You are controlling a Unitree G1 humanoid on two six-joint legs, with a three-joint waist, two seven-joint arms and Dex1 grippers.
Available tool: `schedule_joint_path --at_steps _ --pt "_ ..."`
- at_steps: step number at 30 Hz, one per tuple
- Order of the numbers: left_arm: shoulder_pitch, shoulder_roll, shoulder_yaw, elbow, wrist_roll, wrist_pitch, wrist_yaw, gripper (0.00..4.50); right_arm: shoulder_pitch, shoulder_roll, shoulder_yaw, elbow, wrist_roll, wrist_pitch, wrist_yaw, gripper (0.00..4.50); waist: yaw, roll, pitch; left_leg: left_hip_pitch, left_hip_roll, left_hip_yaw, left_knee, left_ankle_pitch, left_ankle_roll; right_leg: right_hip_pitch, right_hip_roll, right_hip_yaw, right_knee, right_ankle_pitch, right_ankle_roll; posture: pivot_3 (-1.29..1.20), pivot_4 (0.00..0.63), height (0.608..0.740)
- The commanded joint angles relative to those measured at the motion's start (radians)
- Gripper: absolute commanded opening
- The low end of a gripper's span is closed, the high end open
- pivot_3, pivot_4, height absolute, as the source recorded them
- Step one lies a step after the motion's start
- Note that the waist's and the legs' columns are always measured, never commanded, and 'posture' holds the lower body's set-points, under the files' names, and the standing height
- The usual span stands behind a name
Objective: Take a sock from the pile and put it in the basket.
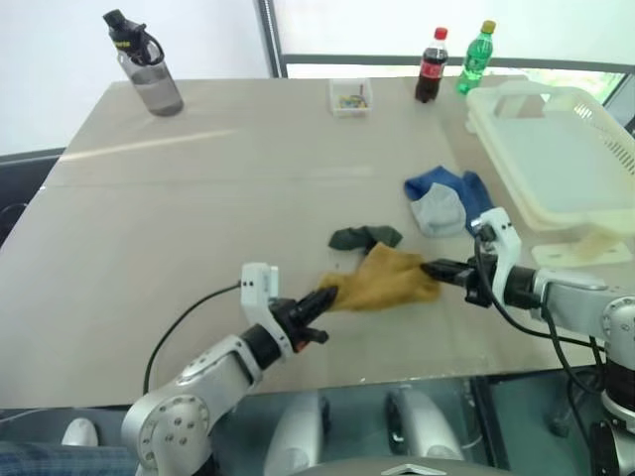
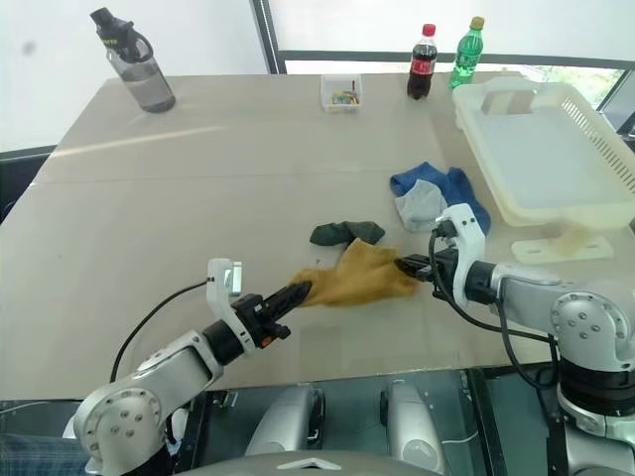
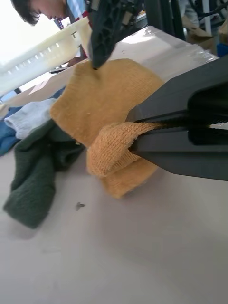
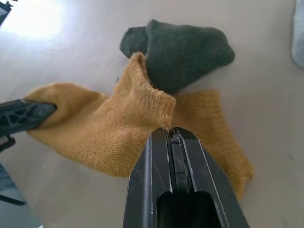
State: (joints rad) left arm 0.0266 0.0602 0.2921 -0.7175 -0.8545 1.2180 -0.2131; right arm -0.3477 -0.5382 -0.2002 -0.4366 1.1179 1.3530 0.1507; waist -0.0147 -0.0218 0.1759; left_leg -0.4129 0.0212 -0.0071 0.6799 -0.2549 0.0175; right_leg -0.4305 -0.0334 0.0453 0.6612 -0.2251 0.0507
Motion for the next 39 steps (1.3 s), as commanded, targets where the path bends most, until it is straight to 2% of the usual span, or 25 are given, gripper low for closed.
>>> schedule_joint_path --at_steps 1,5,9,14,19,21,23,28,32,39 --pt "-0.081 0.027 -0.045 0.067 0.054 -0.090 0.014 0.08 -0.070 0.039 0.029 0.076 -0.090 -0.075 -0.023 0.00 -0.001 0.000 0.000 0.000 0.000 0.000 0.000 0.000 0.000 0.000 0.000 0.000 0.000 0.000 0.000 0.00 0.150 0.740" --pt "-0.150 0.058 -0.077 0.150 0.100 -0.148 0.019 0.08 -0.124 0.069 0.067 0.155 -0.187 -0.139 -0.010 0.00 -0.001 0.000 0.000 0.000 0.000 0.000 0.000 0.000 0.000 0.000 0.001 0.000 0.000 0.000 0.000 0.00 0.150 0.740" --pt "-0.274 0.085 -0.168 0.315 0.215 -0.264 -0.007 0.08 -0.203 0.134 0.107 0.287 -0.308 -0.239 -0.015 0.00 0.000 0.000 0.000 -0.001 0.000 0.000 0.000 0.000 0.000 -0.001 0.000 0.000 -0.001 0.000 0.000 0.00 0.150 0.740" --pt "-0.405 0.061 -0.273 0.548 0.325 -0.435 -0.078 0.08 -0.251 0.187 0.119 0.390 -0.427 -0.344 -0.011 0.00 0.003 0.000 0.000 -0.002 0.000 0.000 0.000 0.000 0.000 -0.001 0.000 0.000 -0.002 0.000 0.000 0.00 0.150 0.740" --pt "-0.519 0.013 -0.282 0.687 0.349 -0.510 -0.105 0.08 -0.290 0.221 0.087 0.434 -0.509 -0.459 -0.013 0.00 0.001 0.000 0.000 -0.003 0.000 0.000 0.000 0.000 0.000 -0.001 0.000 -0.001 -0.003 0.000 0.000 0.00 0.150 0.740" --pt "-0.518 0.011 -0.253 0.634 0.299 -0.472 -0.113 0.08 -0.286 0.216 0.068 0.387 -0.485 -0.447 0.017 0.00 -0.002 0.000 0.000 -0.003 0.000 0.000 -0.001 0.000 0.000 -0.001 0.000 0.000 -0.002 0.000 0.000 0.00 0.150 0.740" --pt "-0.481 0.029 -0.216 0.524 0.202 -0.396 -0.134 0.08 -0.263 0.210 0.047 0.297 -0.395 -0.370 0.064 0.00 -0.007 0.001 0.001 -0.002 0.000 0.000 -0.001 0.000 0.000 -0.001 0.000 0.000 -0.002 0.000 0.000 0.00 0.150 0.740" --pt "-0.358 0.131 -0.134 0.218 -0.049 -0.203 -0.116 0.08 -0.156 0.153 0.056 0.086 -0.260 -0.214 0.129 0.00 -0.013 0.001 0.000 -0.002 0.002 -0.003 -0.007 0.000 0.000 -0.003 0.000 -0.001 -0.003 0.000 0.000 0.00 0.150 0.740" --pt "-0.276 0.148 -0.080 0.075 -0.130 -0.193 -0.015 0.08 -0.101 0.138 0.025 0.012 -0.203 -0.151 0.109 0.00 -0.012 0.001 0.000 -0.001 0.000 -0.004 -0.006 0.000 0.000 -0.002 -0.002 -0.001 -0.002 0.000 0.000 0.00 0.150 0.740" --pt "-0.124 0.147 -0.063 -0.024 -0.230 -0.206 0.132 0.08 -0.038 0.093 -0.068 -0.068 -0.098 -0.061 0.067 0.00 -0.006 0.001 0.000 -0.001 0.000 -0.001 -0.003 0.000 0.000 0.000 -0.001 -0.001 -0.002 0.000 0.000 0.00 0.150 0.740"
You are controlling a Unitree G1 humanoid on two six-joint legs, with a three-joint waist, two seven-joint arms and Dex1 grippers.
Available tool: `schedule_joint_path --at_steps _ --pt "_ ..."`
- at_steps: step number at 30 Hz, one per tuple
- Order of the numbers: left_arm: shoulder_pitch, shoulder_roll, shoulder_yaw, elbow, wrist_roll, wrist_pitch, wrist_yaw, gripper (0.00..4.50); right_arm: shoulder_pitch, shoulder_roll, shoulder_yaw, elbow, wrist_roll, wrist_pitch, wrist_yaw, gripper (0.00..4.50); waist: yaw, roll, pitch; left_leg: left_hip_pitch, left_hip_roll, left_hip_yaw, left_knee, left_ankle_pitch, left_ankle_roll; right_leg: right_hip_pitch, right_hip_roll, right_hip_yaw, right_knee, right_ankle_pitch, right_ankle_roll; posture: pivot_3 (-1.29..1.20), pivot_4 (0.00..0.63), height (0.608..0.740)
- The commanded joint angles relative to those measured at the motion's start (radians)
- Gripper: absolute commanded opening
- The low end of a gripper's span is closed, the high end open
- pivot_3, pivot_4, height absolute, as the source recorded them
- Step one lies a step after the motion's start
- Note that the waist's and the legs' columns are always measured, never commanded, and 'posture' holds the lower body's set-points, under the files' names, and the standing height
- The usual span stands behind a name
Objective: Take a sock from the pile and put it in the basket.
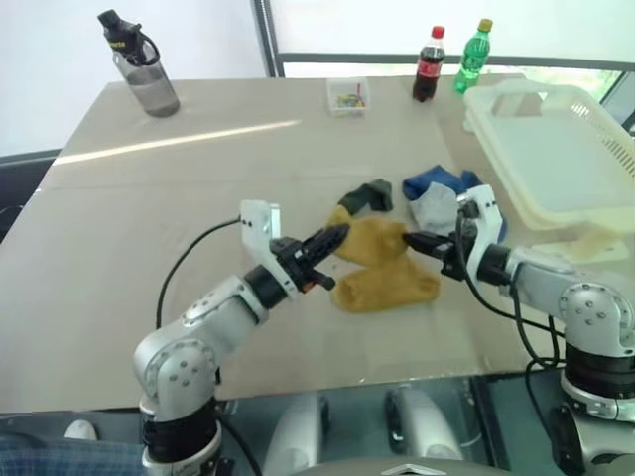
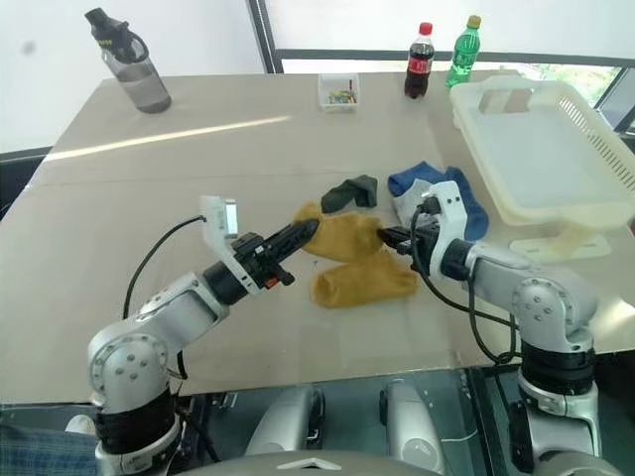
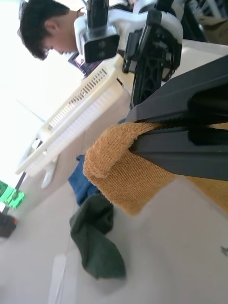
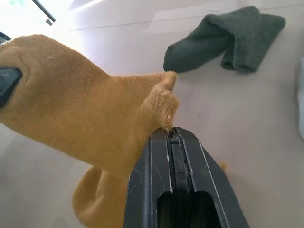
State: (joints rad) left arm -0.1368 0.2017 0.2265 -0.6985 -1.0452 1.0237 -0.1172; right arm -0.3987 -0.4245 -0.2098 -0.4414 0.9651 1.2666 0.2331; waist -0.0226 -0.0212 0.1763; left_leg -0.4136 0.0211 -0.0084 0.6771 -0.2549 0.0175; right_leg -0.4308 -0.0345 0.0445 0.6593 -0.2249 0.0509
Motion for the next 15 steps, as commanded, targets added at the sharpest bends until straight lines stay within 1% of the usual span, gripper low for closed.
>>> schedule_joint_path --at_steps 1,7,10,12,15 --pt "0.059 0.022 -0.004 -0.040 -0.030 -0.014 0.032 0.08 0.025 -0.028 -0.075 -0.073 0.075 0.040 -0.025 0.00 0.003 0.000 0.000 0.000 0.000 0.000 0.000 0.000 0.000 0.000 0.000 0.000 0.000 0.000 0.000 0.00 0.150 0.740" --pt "0.147 0.118 -0.070 -0.052 0.025 -0.061 -0.052 0.08 0.088 -0.060 -0.126 -0.112 0.175 0.102 -0.075 0.00 0.006 0.000 0.000 0.000 0.000 0.001 0.000 0.000 0.000 0.000 0.001 0.000 0.000 0.000 0.000 0.00 0.150 0.740" --pt "0.218 0.175 -0.123 -0.043 0.082 -0.116 -0.160 0.08 0.107 -0.072 -0.127 -0.113 0.197 0.114 -0.102 0.00 0.005 0.000 0.000 0.000 0.000 0.001 0.000 0.000 0.000 0.000 0.001 0.000 -0.001 0.000 0.000 0.00 0.150 0.740" --pt "0.271 0.196 -0.145 -0.021 0.120 -0.171 -0.229 0.08 0.121 -0.085 -0.127 -0.117 0.223 0.122 -0.115 0.00 0.004 0.000 0.000 0.000 0.000 0.002 -0.001 0.000 0.000 0.000 0.001 0.001 -0.001 -0.001 -0.001 0.00 0.150 0.740" --pt "0.331 0.203 -0.162 0.010 0.157 -0.235 -0.289 0.08 0.137 -0.108 -0.125 -0.119 0.248 0.125 -0.132 0.00 0.007 0.000 0.000 0.000 0.001 0.002 -0.002 0.000 0.000 -0.001 0.001 0.001 -0.002 -0.003 -0.004 0.00 0.150 0.740"
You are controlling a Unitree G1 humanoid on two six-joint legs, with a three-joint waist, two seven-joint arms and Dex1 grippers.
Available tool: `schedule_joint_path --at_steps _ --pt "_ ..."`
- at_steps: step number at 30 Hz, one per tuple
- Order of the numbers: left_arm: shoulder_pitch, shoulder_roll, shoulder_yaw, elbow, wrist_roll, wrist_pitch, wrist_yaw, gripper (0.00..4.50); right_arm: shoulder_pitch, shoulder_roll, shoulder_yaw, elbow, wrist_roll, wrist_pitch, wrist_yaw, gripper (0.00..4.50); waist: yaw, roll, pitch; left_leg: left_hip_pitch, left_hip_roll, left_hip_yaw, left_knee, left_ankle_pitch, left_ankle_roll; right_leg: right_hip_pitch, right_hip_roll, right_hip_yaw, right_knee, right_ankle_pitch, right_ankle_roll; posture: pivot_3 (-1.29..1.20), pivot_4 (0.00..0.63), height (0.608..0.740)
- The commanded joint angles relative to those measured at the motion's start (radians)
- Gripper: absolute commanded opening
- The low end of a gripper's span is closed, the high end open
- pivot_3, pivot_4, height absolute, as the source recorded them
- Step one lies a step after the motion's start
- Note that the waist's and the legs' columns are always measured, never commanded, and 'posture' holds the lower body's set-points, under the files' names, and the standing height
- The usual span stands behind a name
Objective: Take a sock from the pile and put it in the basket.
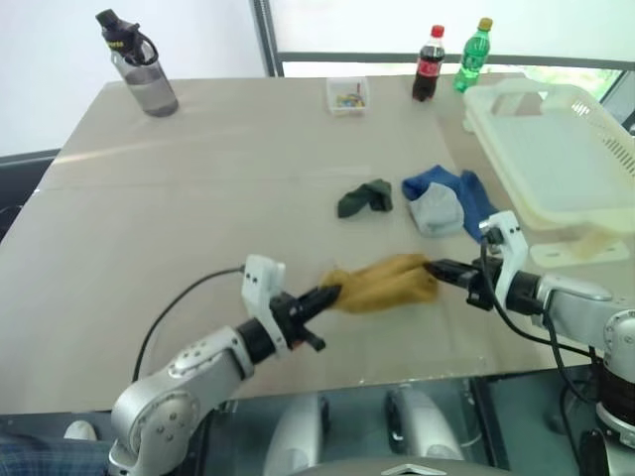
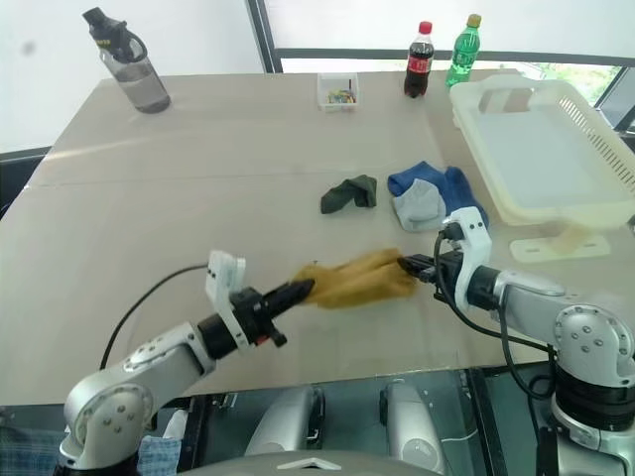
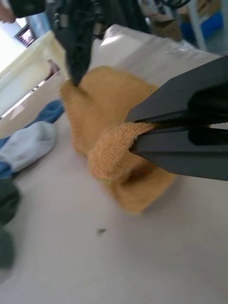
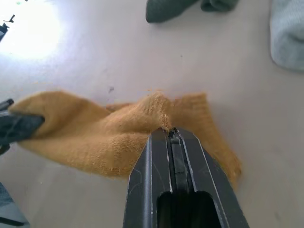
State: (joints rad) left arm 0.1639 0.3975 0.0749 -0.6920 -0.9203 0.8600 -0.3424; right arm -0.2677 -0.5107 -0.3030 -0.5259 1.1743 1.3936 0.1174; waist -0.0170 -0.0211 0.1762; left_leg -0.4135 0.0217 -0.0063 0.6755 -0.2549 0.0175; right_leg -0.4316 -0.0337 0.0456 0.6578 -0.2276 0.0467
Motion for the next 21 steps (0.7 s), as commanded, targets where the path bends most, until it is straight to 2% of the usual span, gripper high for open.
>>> schedule_joint_path --at_steps 1,7,13,21 --pt "0.049 0.008 -0.018 0.014 0.051 -0.096 -0.085 0.08 0.010 -0.027 -0.030 -0.032 0.042 -0.004 -0.023 0.00 0.001 0.000 0.000 0.000 0.000 0.000 0.000 0.000 0.000 0.000 0.000 0.000 0.000 0.000 0.000 0.00 0.150 0.740" --pt "0.096 -0.007 -0.054 0.096 0.178 -0.277 -0.192 0.08 0.007 -0.051 -0.032 -0.028 0.071 -0.028 -0.046 0.00 0.001 0.000 0.000 0.000 0.000 0.000 0.000 0.000 0.000 0.000 0.000 0.000 -0.001 0.000 0.000 0.00 0.150 0.740" --pt "0.066 -0.025 -0.072 0.111 0.210 -0.348 -0.231 0.08 -0.014 -0.092 -0.041 -0.015 0.114 -0.059 -0.058 0.00 0.002 0.000 0.000 0.000 0.000 0.000 0.000 0.000 0.000 0.000 0.000 0.000 -0.001 0.000 0.000 0.00 0.150 0.740" --pt "-0.028 -0.048 -0.091 0.085 0.158 -0.264 -0.165 0.08 -0.043 -0.108 -0.007 0.024 0.110 -0.102 -0.091 0.00 0.002 0.000 0.000 0.000 0.000 0.000 0.000 0.000 0.000 0.000 0.000 0.000 -0.001 0.002 0.004 0.00 0.150 0.740"
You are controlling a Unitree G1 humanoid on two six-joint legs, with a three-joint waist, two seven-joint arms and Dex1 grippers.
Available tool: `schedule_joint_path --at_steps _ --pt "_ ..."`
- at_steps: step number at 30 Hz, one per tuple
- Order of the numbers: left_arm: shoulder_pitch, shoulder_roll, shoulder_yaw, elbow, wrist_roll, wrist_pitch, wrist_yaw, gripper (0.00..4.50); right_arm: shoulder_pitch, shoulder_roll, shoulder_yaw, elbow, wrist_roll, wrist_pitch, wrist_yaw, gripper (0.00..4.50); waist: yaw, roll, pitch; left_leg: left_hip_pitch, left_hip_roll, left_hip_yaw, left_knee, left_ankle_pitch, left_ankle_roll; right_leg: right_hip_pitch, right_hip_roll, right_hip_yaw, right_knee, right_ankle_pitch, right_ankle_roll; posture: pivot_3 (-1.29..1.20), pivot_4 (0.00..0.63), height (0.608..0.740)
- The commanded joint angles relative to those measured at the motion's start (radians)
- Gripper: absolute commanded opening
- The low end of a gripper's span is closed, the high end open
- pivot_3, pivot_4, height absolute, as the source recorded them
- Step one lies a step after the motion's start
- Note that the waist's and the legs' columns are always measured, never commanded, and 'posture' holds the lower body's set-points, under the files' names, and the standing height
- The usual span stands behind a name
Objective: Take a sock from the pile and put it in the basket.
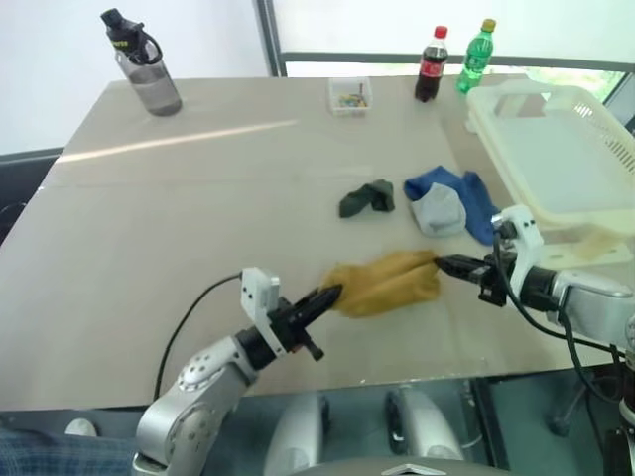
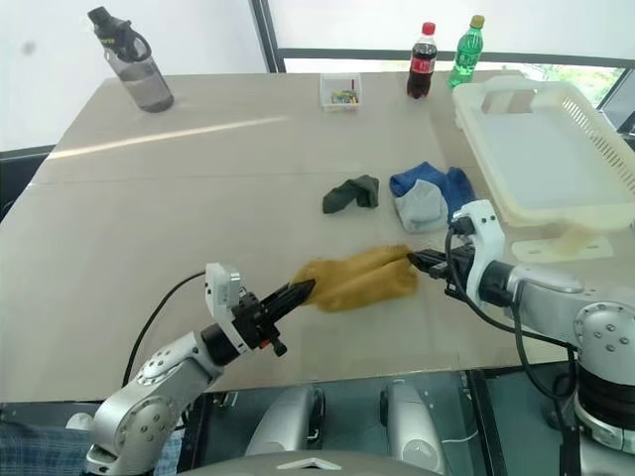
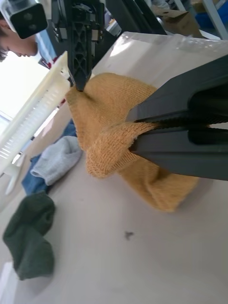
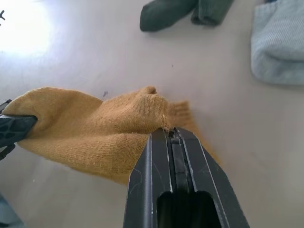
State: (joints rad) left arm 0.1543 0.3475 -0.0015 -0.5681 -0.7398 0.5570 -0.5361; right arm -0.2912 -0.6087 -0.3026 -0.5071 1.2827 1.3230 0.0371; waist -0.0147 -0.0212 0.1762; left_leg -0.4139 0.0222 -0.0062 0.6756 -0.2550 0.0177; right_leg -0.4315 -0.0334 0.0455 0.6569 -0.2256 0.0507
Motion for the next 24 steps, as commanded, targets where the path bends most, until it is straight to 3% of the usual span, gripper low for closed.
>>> schedule_joint_path --at_steps 1,14,24 --pt "-0.029 0.003 -0.023 -0.040 -0.026 0.060 0.043 0.08 -0.022 -0.007 0.001 0.014 -0.008 -0.035 -0.015 0.00 0.000 0.000 0.000 0.000 0.000 0.000 0.000 0.000 0.000 0.000 0.000 0.000 0.000 0.000 0.000 0.00 0.150 0.740" --pt "-0.150 -0.027 -0.071 -0.022 -0.048 0.197 0.121 0.08 -0.014 0.010 0.042 0.064 -0.064 -0.065 -0.021 0.00 0.000 0.000 0.000 0.000 0.000 0.000 0.000 0.000 0.000 0.000 0.000 0.000 0.000 0.000 0.000 0.00 0.150 0.740" --pt "-0.192 -0.039 -0.039 -0.070 -0.103 0.281 0.199 0.08 0.030 0.034 0.050 0.053 -0.034 -0.034 -0.041 0.00 0.000 0.000 0.000 0.000 0.000 0.000 0.000 0.000 0.000 0.000 0.000 0.000 0.000 0.000 0.000 0.00 0.150 0.740"
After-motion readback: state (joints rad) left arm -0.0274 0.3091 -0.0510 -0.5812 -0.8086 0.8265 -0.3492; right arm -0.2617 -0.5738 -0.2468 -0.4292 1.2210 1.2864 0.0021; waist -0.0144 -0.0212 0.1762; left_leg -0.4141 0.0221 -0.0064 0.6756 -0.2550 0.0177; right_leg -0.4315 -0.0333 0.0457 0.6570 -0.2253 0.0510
